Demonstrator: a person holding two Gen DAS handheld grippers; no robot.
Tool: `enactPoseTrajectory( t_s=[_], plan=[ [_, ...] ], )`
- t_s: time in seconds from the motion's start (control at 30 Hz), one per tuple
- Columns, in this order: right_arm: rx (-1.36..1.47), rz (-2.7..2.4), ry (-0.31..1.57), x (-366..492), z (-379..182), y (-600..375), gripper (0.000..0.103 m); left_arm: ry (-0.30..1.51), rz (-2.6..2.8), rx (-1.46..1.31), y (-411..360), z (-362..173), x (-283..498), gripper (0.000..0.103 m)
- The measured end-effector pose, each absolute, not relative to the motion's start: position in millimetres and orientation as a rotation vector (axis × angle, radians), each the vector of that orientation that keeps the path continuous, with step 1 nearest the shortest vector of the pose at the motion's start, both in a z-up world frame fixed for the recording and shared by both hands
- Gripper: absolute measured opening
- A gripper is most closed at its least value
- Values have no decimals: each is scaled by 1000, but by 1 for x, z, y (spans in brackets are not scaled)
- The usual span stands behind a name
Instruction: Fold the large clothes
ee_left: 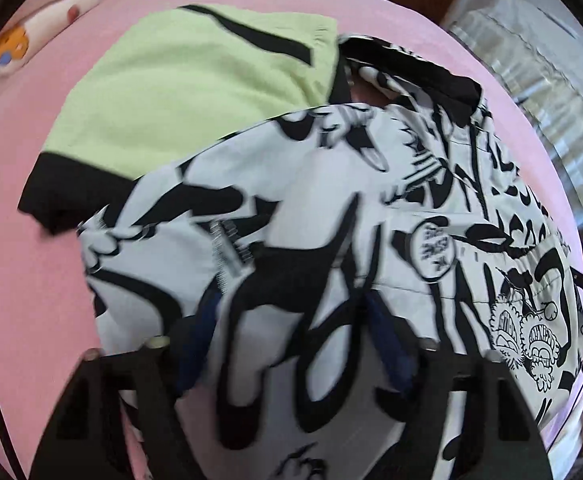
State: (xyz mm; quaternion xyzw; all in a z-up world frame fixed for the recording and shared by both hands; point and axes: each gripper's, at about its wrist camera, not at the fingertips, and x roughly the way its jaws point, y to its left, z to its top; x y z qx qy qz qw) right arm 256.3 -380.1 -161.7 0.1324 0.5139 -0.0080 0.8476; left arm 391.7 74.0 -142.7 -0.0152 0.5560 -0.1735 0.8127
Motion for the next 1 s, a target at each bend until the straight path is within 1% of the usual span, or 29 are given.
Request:
enactPoseTrajectory(
  t_s=[0.03,0.07,0.1,0.13,0.17,0.23,0.33,0.47,0.6,0.7,0.77,0.87,1.0],
  plan=[
    [261,9,1103,258,-164,-375,34,1180,-373,-20,70,-141,389,47],
    [231,12,1127,258,-166,-369,20,1172,-363,-3,66,-140,387,35],
    [189,-4,1122,256,-166,-363,19,1166,-353,21,63,-139,383,28],
    [150,-14,1113,254,-165,-356,11,1151,-340,44,60,-137,379,19],
    [121,-35,1102,251,-163,-352,7,1137,-328,58,59,-134,375,12],
    [115,-70,1075,244,-157,-351,5,1105,-292,62,63,-126,366,9],
    [167,-135,975,225,-133,-358,4,1044,-259,17,75,-105,353,8],
    [227,-167,794,202,-77,-362,3,927,-231,2,82,-65,340,8],
    [232,-173,667,201,-29,-362,3,837,-204,-29,86,-31,343,8],
    [209,-184,626,221,-11,-360,3,810,-181,-52,85,-21,357,8],
    [195,-199,626,243,-9,-361,3,819,-161,-60,82,-24,368,8],
    [176,-229,661,278,-25,-361,3,851,-129,-65,77,-45,395,8],
    [131,-280,791,322,-80,-361,3,930,-96,-43,68,-92,427,8]
  ],
)
